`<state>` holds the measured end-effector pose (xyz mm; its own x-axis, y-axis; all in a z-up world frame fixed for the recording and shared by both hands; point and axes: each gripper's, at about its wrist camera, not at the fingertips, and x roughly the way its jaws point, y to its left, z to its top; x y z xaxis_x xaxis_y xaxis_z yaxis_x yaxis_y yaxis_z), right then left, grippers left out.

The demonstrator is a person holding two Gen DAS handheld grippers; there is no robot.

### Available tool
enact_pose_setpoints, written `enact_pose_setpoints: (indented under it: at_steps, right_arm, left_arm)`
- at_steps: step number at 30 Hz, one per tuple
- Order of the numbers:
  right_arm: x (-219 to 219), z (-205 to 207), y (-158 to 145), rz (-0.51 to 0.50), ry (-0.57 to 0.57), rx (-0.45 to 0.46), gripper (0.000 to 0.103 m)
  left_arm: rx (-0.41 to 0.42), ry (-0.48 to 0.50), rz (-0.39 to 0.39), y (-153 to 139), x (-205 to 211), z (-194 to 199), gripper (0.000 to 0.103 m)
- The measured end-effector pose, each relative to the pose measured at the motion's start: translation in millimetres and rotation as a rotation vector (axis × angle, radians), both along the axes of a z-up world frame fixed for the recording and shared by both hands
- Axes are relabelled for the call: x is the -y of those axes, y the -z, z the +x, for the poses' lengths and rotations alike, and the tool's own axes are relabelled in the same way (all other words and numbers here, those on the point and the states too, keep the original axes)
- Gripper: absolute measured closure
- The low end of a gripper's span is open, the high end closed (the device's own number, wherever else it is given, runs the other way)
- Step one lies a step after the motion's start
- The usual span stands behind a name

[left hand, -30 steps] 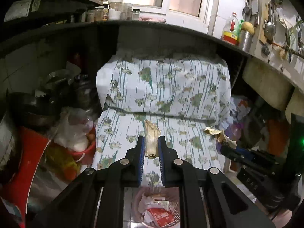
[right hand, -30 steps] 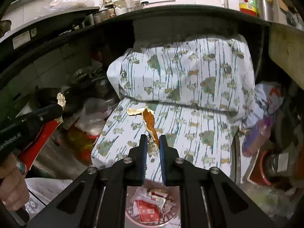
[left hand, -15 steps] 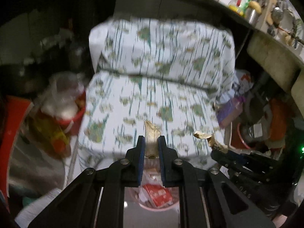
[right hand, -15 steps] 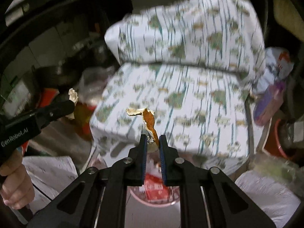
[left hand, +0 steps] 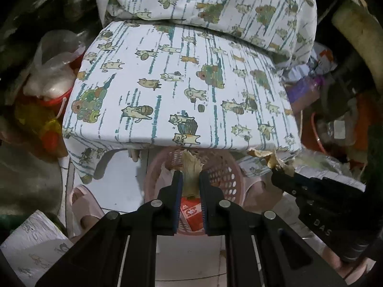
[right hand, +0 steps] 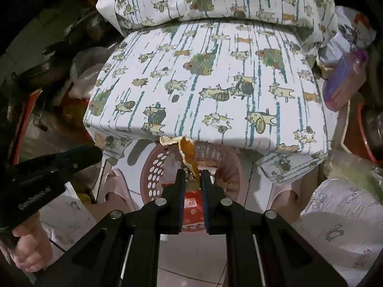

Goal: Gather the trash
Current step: 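Carry both food scraps down over the pink wastebasket, then open both tools to drop the scraps into the wastebasket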

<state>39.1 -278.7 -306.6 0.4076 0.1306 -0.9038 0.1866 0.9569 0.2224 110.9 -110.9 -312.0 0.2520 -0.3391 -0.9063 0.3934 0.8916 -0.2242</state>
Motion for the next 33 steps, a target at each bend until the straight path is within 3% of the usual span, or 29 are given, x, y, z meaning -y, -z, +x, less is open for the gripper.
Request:
enact_pose_setpoints:
  at_steps: [10, 14, 20, 22, 26, 30, 33]
  right_arm:
    - [2, 6, 4, 0.053, -0.011, -0.007, 0.089]
    - [4, 10, 5, 0.082, -0.004, -0.015, 0.089]
    - [10, 8, -6, 0.032, 0.022, 0.028, 0.082]
    - [11, 7, -9, 0.021, 0.029, 0.042, 0.082]
    - [14, 4, -16, 0.007, 0.046, 0.073, 0.074]
    - [16, 1, -27, -0.043, 0.071, 0.115, 0.072]
    - [12, -3, -38, -0.071, 0.066, 0.159, 0.071]
  left_arm:
    - [-0.003, 0.036, -0.029, -4, 10, -1, 0.089]
    - [0.070, 0.053, 0.032, -9, 15, -5, 0.088]
    - [0.089, 0.034, 0.019, -15, 11, -3, 0.066]
    - [0.117, 0.024, 0.031, -19, 9, -4, 0.052]
    - [0.171, 0.003, 0.043, -28, 5, -7, 0.049]
    - [0.200, -0.029, 0.060, -36, -2, -8, 0.032]
    - [0.231, -0.058, 0.076, -43, -9, -9, 0.032]
